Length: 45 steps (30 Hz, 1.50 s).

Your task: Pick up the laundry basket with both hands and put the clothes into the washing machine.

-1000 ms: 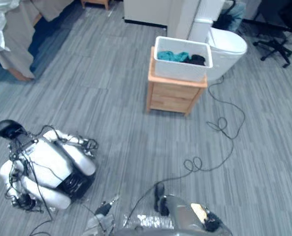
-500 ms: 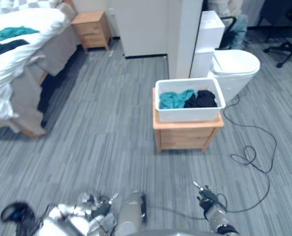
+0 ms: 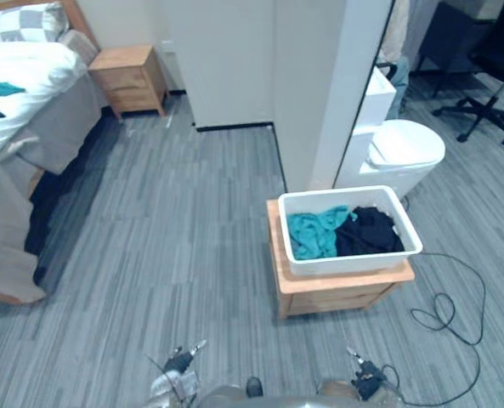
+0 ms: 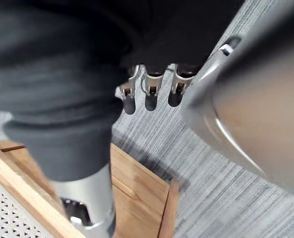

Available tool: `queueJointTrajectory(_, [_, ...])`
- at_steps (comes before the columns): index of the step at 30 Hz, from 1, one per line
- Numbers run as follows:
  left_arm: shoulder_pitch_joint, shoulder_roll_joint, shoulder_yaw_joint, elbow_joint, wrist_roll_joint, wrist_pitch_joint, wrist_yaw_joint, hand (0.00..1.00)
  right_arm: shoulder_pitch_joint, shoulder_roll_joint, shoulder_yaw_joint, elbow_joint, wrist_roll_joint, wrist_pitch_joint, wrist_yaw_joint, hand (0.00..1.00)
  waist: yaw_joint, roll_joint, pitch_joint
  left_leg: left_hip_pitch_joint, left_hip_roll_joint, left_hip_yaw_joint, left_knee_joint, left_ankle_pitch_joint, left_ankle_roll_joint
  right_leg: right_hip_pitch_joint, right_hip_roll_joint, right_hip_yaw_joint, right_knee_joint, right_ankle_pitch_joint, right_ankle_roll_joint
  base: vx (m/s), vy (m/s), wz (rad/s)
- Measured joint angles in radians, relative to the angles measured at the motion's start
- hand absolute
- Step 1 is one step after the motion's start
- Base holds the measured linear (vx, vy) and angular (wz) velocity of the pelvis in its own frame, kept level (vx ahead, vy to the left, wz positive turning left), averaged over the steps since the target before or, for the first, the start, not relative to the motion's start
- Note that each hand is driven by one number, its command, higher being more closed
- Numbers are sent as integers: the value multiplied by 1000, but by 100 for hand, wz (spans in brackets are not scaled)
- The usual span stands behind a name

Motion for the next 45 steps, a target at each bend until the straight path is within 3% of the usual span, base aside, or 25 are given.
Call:
queueJointTrajectory(1, [-1, 4, 0, 0, -8, -4, 3, 0, 3, 0, 0, 4, 4, 0, 0, 0, -2, -10, -3, 7, 13, 0, 3, -13, -19, 7, 10, 3, -174, 42, -7, 105, -152, -7])
queueJointTrajectory(2, [2, 12, 0, 0, -8, -7, 4, 0, 5, 1, 0, 4, 11, 0, 0, 0, -4, -16, -3, 12, 17, -1, 5, -19, -28, 12, 12, 8, -251, 83, -5, 131, -190, 3])
queueJointTrajectory(4, [25, 23, 11, 3, -8, -11, 6, 0, 13, -1, -29, 28, 26, 0, 0, 0, -20, -56, 1, 39, 15, -14, 11, -44, -65, 32, 10, 24, -332, 243, -11, 183, -268, 11])
queueJointTrajectory(5, [44, -6, 25, 5, -7, -11, 4, 0, 19, -19, -56, 40, 29, -1, -2, 0, -24, -28, -2, 53, 48, -18, 1, -49, -83, 39, 40, 10, -318, 223, -31, 181, -269, 2])
queueJointTrajectory(8, [63, -57, 82, 29, -8, -8, 0, 0, 35, -49, -111, 42, 30, 0, -17, 0, -24, 16, -14, 66, 117, -38, -16, -52, -131, 42, 105, -28, -305, 191, -71, 249, -237, 5])
queueJointTrajectory(10, [69, -54, 102, 37, -18, -8, 0, 0, 39, -55, -120, 42, 30, 0, -19, 0, -24, 22, -18, 78, 137, -58, -29, -36, -158, 46, 127, -50, -282, 167, -96, 215, -205, 22])
queueJointTrajectory(13, [73, -50, 128, 40, -31, -6, -1, 0, 28, -73, -150, 37, 53, -2, -23, 0, -22, 5, -14, 79, 159, -71, -33, -11, -194, 60, 143, -79, -279, 150, -118, 169, -190, 22])
queueJointTrajectory(16, [84, -50, 131, 31, -57, -4, 0, 0, 25, -95, -163, -39, 75, -5, -39, 0, -25, 7, -14, 73, 159, -72, -33, 0, -193, 56, 145, -79, -279, 147, -122, 38, -40, 4])
queueJointTrajectory(22, [127, -38, 136, -242, -161, -29, 23, 0, 29, -139, -249, -387, 78, -43, -119, 0, -47, 14, -17, -1, 150, -84, -39, 1, -192, -18, 131, -90, -273, 152, -117, -48, 9, 10])
queueJointTrajectory(25, [123, 0, 97, -378, -185, -47, 26, 0, -7, -225, -275, -478, 75, -62, -158, 0, -50, 25, -13, -49, 149, -83, -51, 0, -192, -63, 131, -89, -300, 180, -103, -60, 13, -2])
queueJointTrajectory(30, [25, 86, 15, -517, -251, -63, 41, 0, -120, -380, -245, -482, 54, -69, -187, 0, -59, 48, 20, -116, 137, -69, -52, 13, -174, -110, 129, -66, -363, 256, -105, -66, 17, -13])
queueJointTrajectory(32, [-66, 140, -29, -550, -282, -92, 42, 0, -202, -456, -167, -482, 43, -70, -190, 0, -71, 55, 57, -148, 136, -51, -40, 13, -173, -133, 128, -46, -395, 293, -105, -73, 7, -25])
queueJointTrajectory(38, [-307, 199, -171, -547, -355, -107, 45, 0, -396, -586, 70, -479, 24, -70, -187, 0, -88, 67, 140, -205, 136, -25, -24, 13, -173, -182, 133, -20, -429, 338, -107, -40, -15, -15])
queueJointTrajectory(41, [-402, 199, -266, -541, -403, -108, 45, 0, -496, -607, 212, -479, 16, -70, -185, 0, -102, 72, 188, -213, 137, -23, -25, 13, -173, -190, 133, -14, -434, 342, -108, 5, 4, -4])
queueJointTrajectory(45, [-480, 201, -354, -493, -434, -109, 47, 0, -572, -609, 358, -479, 5, -69, -164, 0, -96, 78, 200, -240, 130, -14, -27, 13, -173, -223, 129, -1, -434, 345, -107, 16, 11, -5])
